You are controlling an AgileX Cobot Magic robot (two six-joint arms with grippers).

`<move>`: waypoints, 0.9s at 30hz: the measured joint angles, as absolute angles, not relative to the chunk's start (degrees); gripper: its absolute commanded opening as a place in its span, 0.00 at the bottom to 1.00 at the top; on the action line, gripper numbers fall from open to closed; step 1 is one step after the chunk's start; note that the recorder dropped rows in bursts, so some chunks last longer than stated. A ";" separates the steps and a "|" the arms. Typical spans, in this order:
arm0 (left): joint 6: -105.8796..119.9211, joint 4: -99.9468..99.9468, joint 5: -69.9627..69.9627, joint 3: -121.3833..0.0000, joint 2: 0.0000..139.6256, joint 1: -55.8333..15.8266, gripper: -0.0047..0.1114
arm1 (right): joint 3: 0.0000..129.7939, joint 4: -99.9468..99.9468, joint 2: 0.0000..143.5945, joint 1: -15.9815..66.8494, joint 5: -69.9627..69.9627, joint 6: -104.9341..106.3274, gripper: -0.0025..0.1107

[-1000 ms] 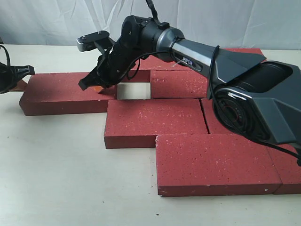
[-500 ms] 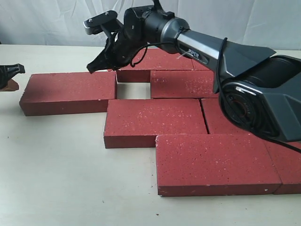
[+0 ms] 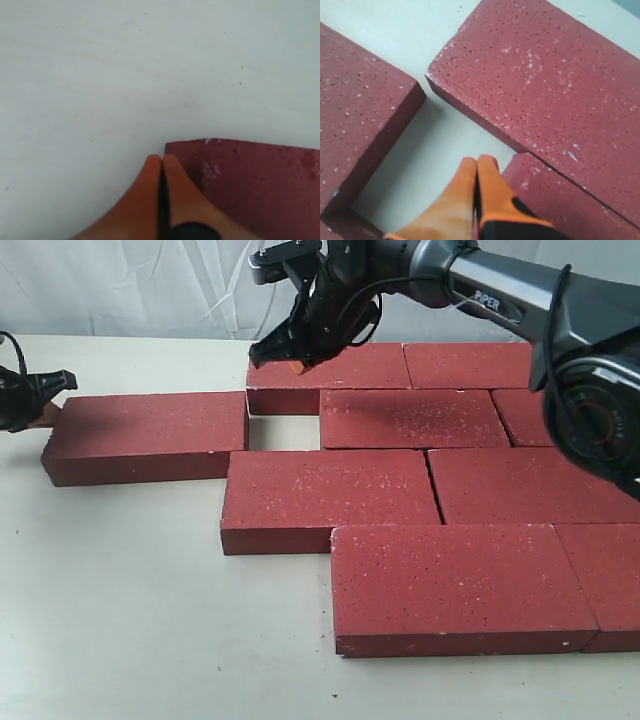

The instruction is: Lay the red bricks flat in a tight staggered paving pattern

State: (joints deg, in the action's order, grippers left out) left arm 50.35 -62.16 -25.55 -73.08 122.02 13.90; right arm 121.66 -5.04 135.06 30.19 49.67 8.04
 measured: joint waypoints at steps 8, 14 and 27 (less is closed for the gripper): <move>50.58 -62.16 -25.50 -73.56 123.31 10.42 0.04 | 100.12 -4.17 124.43 29.70 34.78 8.30 0.01; 50.58 -62.30 -24.59 -73.94 123.45 8.77 0.04 | 90.54 -4.05 120.86 29.70 29.09 8.64 0.01; 51.28 -63.21 -23.62 -74.69 123.55 5.38 0.04 | 86.63 -4.05 120.86 29.70 24.59 8.74 0.01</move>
State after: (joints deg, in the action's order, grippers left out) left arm 51.28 -63.21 -23.62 -74.69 123.55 5.38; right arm 86.63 -4.05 120.86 29.70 24.59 8.74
